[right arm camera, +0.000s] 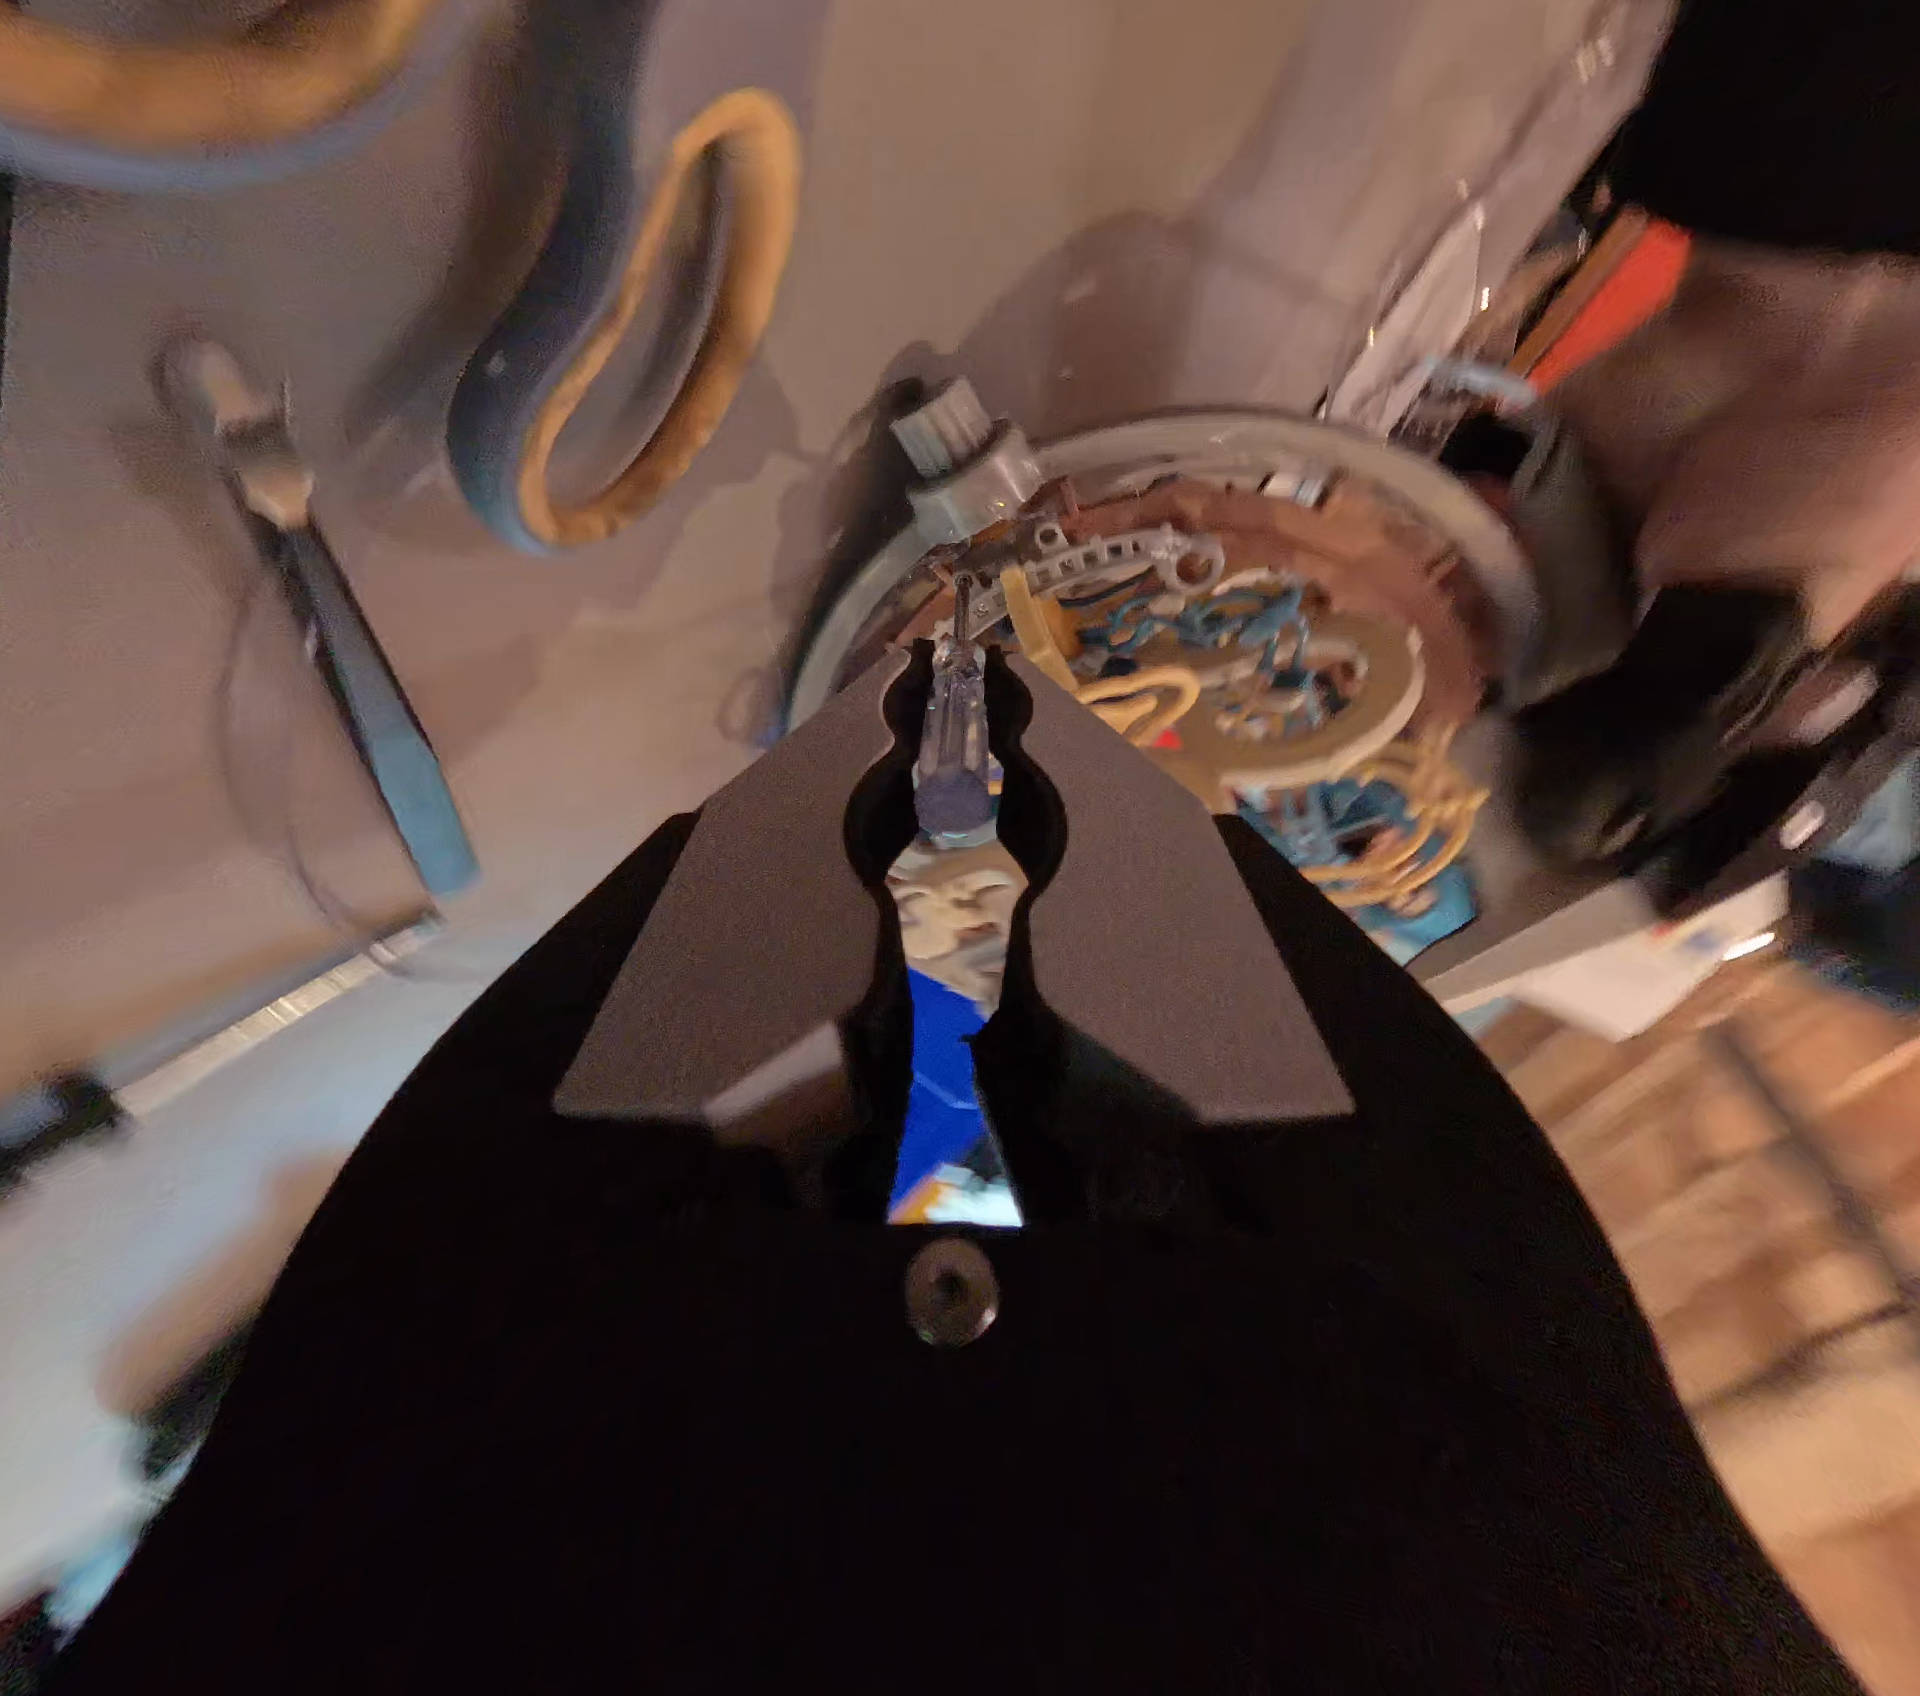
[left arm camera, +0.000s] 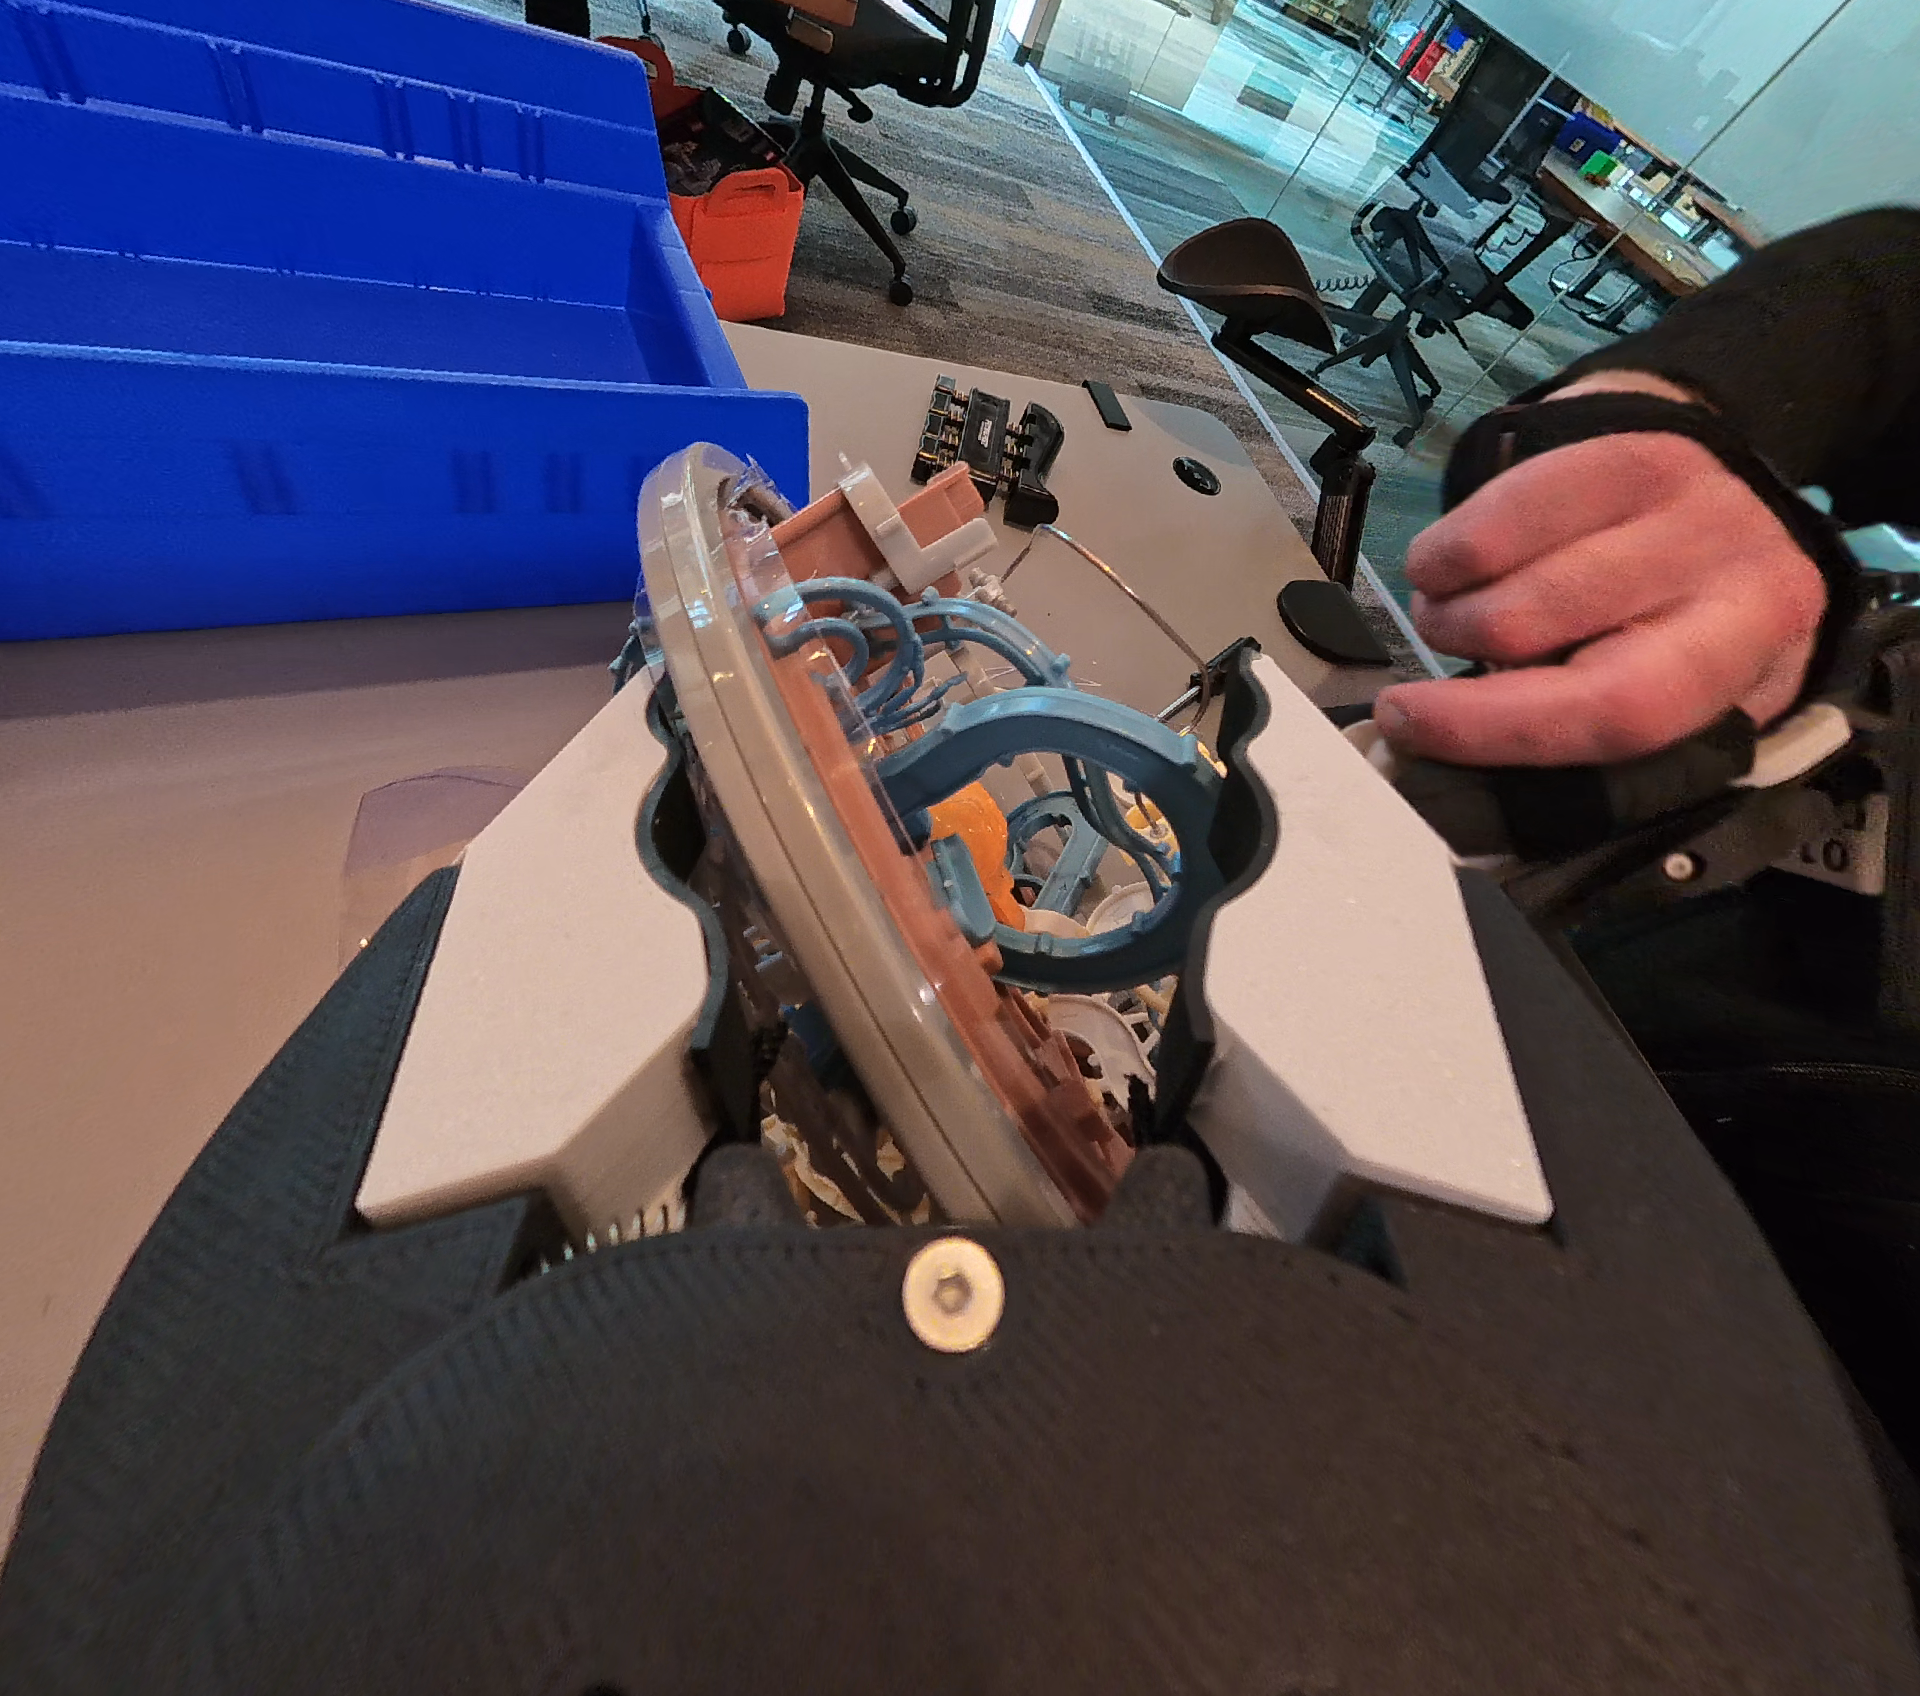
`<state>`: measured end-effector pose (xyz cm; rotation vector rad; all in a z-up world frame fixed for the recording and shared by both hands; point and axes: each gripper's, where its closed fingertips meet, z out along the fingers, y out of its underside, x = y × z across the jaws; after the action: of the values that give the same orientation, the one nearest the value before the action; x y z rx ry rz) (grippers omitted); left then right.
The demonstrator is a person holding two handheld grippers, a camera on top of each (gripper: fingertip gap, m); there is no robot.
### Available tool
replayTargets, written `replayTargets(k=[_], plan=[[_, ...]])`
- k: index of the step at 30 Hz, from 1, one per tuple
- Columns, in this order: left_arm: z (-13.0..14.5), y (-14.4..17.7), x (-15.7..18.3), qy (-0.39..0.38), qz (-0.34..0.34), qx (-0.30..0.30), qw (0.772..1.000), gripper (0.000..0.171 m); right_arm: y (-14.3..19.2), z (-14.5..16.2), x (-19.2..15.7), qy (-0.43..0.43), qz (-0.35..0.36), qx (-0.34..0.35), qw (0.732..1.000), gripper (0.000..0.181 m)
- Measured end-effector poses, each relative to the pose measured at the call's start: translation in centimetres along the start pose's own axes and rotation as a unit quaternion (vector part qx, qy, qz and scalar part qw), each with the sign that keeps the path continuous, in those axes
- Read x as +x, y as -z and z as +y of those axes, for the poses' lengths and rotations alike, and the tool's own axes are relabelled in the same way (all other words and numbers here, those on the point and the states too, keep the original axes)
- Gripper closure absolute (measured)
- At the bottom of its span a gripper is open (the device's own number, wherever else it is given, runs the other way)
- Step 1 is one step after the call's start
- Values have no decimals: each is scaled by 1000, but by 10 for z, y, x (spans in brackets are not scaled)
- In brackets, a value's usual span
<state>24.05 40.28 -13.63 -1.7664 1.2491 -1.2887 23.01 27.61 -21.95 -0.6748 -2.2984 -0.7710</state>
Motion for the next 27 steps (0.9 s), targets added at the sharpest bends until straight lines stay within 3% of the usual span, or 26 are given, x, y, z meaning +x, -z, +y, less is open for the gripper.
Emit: replayTargets(k=[2, 4, 6, 8, 11, 14, 17, 22, 27], plan=[[0, 0, 0, 0, 0, 0, 1000, 72, 2, -2, -1, 97, -9, -12, 995, 174], [0, 0, 0, -1, -1, -1, 1000, 72, 14, -9, 4, 111, -13, 7, 994, 174], [0, 0, 0, 0, 2, 1, 1000, 72, 26, -7, 19, 19, -6, 6, 1000, 174], [0, 0, 0, 0, 2, 1, 1000, 72, 32, -3, 27, -139, -11, 21, 990, 174], [0, 0, 0, 1, 2, 2, 1000, 72, 37, 0, 32, -356, -4, 64, 932, 173], [0, -1, 0, 1, -1, 1, 1000, 72, 33, 1, 29, -479, 8, 89, 873, 174], [-1, -1, 0, 2, -2, 2, 1000, 72, 23, -6, 24, -551, 12, 107, 828, 173], [-1, -2, 0, 2, -1, 2, 1000, 72, 7, -6, 17, -603, 27, 95, 792, 173], [-1, -2, 0, 2, -1, 2, 1000, 72, 3, -3, 18, -625, 36, 92, 775, 173]])
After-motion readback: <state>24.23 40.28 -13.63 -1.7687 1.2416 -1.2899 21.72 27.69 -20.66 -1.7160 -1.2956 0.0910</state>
